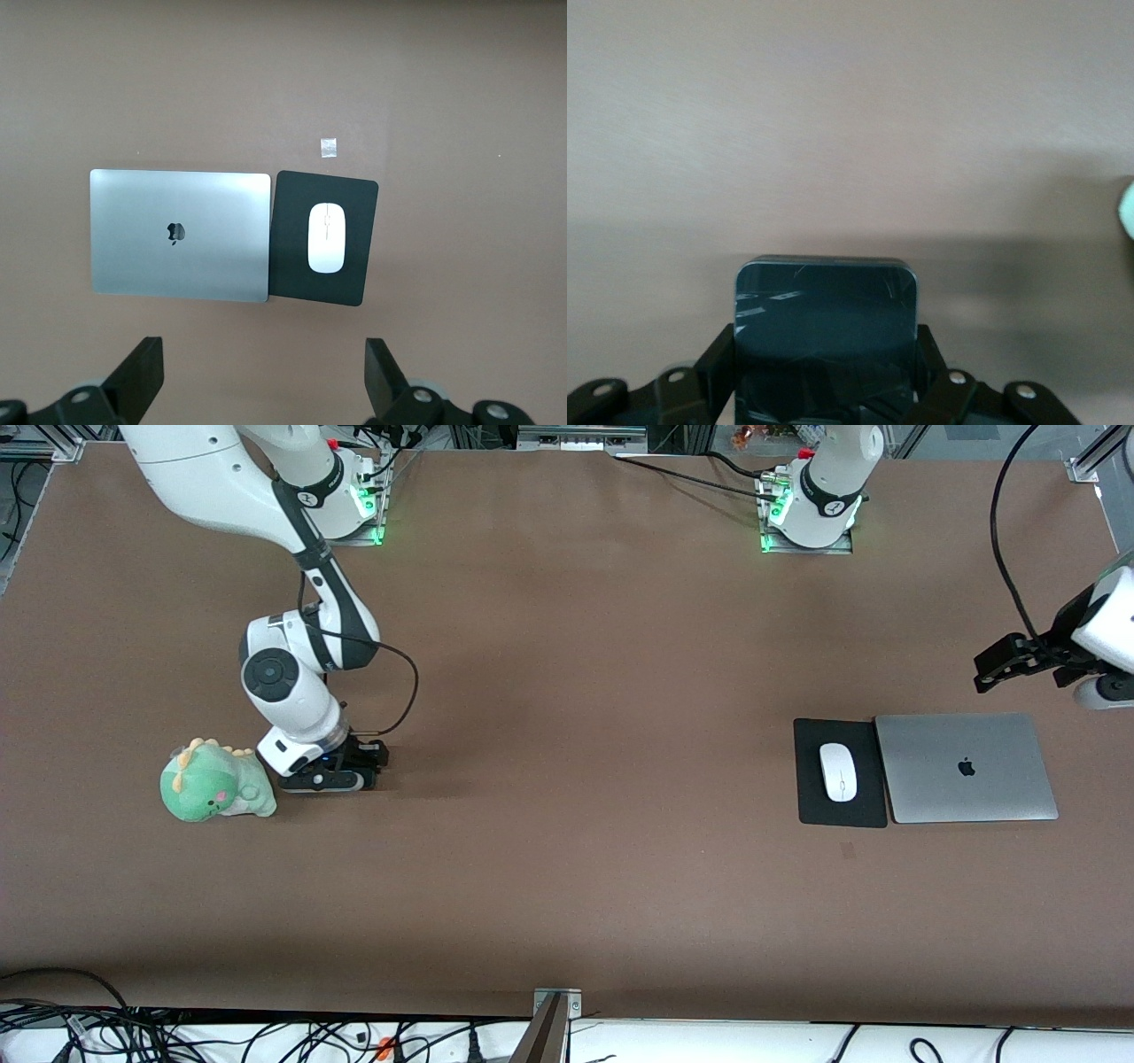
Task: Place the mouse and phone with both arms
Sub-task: 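Lower the black phone beside the green toy and open the right gripper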
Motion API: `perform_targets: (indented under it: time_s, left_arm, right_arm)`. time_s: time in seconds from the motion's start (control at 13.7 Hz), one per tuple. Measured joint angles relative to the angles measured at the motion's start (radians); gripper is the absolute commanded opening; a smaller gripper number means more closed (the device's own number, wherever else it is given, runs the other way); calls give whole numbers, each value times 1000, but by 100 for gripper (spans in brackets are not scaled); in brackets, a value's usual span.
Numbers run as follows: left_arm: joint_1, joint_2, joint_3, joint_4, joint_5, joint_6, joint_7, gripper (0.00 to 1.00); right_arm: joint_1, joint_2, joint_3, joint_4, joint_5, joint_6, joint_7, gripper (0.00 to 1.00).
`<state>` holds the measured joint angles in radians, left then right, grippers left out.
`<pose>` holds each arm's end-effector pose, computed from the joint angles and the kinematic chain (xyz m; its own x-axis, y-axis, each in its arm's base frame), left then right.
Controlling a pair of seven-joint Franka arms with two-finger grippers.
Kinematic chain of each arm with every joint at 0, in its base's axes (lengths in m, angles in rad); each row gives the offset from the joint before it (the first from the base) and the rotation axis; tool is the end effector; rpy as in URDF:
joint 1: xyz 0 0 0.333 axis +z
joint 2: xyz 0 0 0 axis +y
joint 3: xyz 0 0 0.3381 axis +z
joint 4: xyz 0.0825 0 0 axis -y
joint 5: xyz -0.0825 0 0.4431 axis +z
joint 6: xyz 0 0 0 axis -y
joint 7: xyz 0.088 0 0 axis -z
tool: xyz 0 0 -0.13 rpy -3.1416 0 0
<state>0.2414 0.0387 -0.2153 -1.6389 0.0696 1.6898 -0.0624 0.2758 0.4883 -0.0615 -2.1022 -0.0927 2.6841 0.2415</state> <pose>0.6338 0.0269 0.5743 0.9966 0.0803 0.0166 0.0812 -0.9949 -0.0600 0.6189 0.1356 0.1378 0.9923 0.0650 0.1057 0.0596 -0.9968 0.0535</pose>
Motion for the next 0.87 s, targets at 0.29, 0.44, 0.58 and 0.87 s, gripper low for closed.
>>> perform_targets:
  time_s: [0.29,0.44,0.58,0.87]
  left_arm:
    - [33,8,5,1,-9,-9,33,100]
    - [33,8,3,5,-12,-14,33,100]
    - [33,8,3,5,-36,-17,33,100]
    - [38,8,4,5,-44,-21,33,100]
  right_arm:
    - [-56,1,0,-66,0,95,-103,0]
    - [-71,2,1,-66,3,100,-139,0]
    - [-83,7,4,-67,7,113,-157,86]
    - [-88,17,17,-64,19,130,-162,100]
